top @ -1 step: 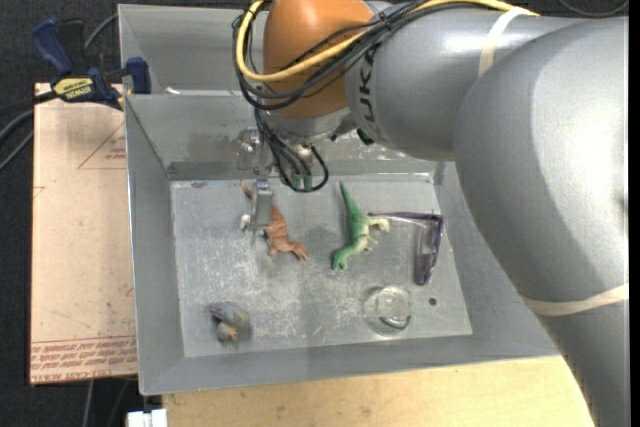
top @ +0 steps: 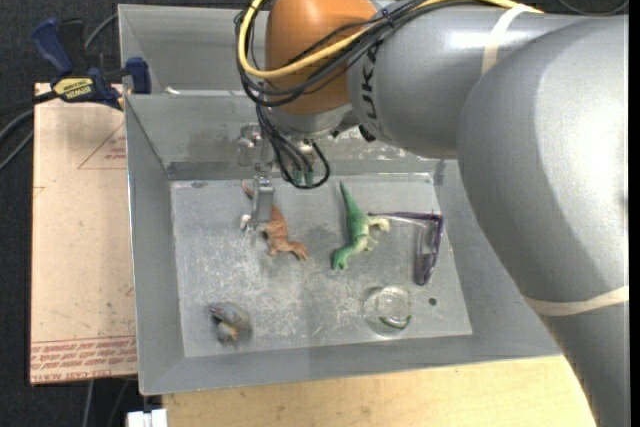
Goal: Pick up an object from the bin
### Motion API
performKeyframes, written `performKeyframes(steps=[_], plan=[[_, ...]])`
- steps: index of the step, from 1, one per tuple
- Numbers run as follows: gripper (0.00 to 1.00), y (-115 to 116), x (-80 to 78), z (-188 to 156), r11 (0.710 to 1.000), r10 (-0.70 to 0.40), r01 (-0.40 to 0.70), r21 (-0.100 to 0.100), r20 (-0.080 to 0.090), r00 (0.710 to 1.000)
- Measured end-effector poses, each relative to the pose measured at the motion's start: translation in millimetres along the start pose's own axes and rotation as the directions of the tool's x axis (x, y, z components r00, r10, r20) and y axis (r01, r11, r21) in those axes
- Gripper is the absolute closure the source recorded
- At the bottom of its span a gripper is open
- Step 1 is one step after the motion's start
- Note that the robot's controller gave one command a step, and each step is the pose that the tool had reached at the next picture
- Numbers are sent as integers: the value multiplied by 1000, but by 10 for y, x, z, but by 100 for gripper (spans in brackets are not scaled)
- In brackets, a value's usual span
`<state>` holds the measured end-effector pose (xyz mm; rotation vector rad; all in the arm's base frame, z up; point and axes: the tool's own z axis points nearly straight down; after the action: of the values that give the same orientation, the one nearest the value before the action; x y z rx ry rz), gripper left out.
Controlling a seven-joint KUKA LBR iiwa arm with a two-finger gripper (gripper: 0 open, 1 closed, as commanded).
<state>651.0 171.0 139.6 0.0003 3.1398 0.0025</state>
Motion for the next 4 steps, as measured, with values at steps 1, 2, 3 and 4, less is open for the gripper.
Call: performKeyframes(steps=[1, 2, 3, 4], plan=[[0, -417, 283, 723, 980, 199, -199, 4, -10, 980], [0, -351, 227, 177, 992, 129, -129, -2, 6, 992], [0, -414, 283, 732, 980, 197, -197, 2, -9, 980], [0, -430, 416, 694, 942, 335, -335, -5, 5, 942]])
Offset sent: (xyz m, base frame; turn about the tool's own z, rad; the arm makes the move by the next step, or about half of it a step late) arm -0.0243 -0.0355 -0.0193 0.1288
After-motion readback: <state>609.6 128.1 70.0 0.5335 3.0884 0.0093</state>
